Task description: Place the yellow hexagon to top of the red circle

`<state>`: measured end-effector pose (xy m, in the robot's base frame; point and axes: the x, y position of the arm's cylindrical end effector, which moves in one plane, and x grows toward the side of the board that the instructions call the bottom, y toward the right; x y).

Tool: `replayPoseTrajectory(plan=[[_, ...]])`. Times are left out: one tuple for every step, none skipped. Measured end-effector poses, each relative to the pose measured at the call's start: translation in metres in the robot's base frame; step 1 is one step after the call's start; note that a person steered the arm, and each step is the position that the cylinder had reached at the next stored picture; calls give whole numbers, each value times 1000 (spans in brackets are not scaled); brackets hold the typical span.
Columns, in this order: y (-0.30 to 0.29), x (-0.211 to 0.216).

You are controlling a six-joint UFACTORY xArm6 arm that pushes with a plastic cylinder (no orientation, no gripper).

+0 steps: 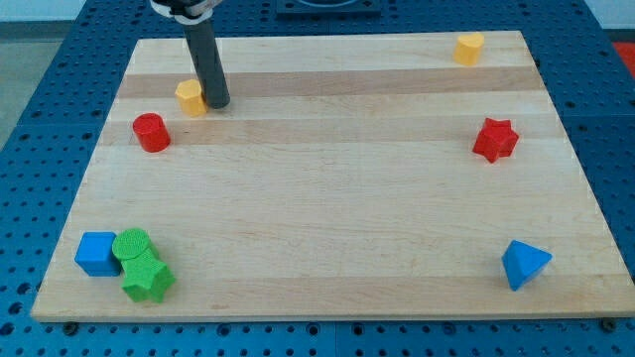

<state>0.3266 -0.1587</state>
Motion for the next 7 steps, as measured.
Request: replayPoseTrajectory(plan=[[-2, -4], [-2, -4], [-2, -10], [-2, -15], [-2, -16], [-10, -16], [-27, 0]])
